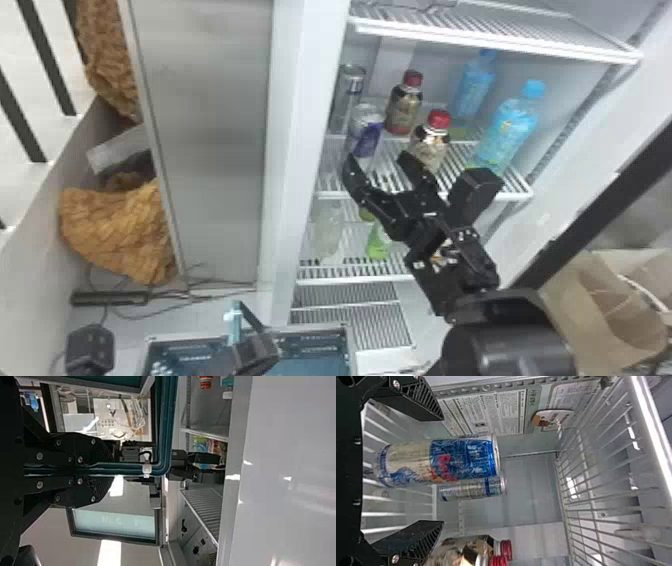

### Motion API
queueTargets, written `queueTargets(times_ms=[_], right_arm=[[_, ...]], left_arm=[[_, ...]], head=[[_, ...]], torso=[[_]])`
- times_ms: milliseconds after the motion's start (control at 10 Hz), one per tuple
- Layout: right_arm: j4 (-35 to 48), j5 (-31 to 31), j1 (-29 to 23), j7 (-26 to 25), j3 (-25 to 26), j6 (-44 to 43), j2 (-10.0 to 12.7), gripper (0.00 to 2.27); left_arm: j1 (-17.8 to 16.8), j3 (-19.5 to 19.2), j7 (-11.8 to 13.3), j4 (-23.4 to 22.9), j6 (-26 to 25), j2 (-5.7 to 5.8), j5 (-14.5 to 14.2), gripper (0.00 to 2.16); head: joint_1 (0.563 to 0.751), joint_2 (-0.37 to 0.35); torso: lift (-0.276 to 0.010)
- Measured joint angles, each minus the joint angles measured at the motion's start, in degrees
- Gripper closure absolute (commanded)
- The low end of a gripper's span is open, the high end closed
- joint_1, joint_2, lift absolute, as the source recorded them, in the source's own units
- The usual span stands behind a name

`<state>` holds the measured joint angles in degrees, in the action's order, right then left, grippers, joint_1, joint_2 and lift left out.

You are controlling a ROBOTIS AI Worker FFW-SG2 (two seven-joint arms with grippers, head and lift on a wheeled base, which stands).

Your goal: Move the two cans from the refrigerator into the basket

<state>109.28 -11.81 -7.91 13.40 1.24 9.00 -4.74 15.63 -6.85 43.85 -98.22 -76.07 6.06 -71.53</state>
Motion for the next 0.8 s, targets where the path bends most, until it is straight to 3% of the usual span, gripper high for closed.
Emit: queueTargets(times_ms=[400, 500, 600, 700, 800], right_arm=[[-6.71, -0.14, 6.8, -0.57, -2.69, 0.0, -0.68, 0.18], [-7.97, -0.24, 8.21, -0.5, -3.49, 0.0, -0.9, 0.39], [-9.0, -0.58, 9.27, -0.48, -4.13, 0.0, -1.07, 0.86], [-9.54, -0.93, 9.72, -0.48, -4.34, 0.42, -1.13, 1.16], [-9.64, -1.18, 9.66, -0.48, -4.34, 1.08, -1.15, 1.22]], left_arm=[[0.12, -0.05, 0.0, 0.0, 0.0, -0.01, -0.11, 1.19], [0.12, -0.01, 0.0, 0.0, 0.0, -0.04, -0.11, 1.19], [0.12, -0.04, 0.0, 0.0, 0.0, -0.08, -0.12, 1.19], [0.17, -0.1, 0.0, 0.0, 0.0, -0.08, -0.13, 1.19], [0.24, -0.16, 0.0, 0.0, 0.0, -0.08, -0.2, 1.19]], head=[[0.695, -0.199], [0.695, -0.193], [0.695, -0.183], [0.695, -0.178], [0.695, -0.177]], torso=[[-0.031], [-0.031], [-0.031], [-0.031], [-0.031]])
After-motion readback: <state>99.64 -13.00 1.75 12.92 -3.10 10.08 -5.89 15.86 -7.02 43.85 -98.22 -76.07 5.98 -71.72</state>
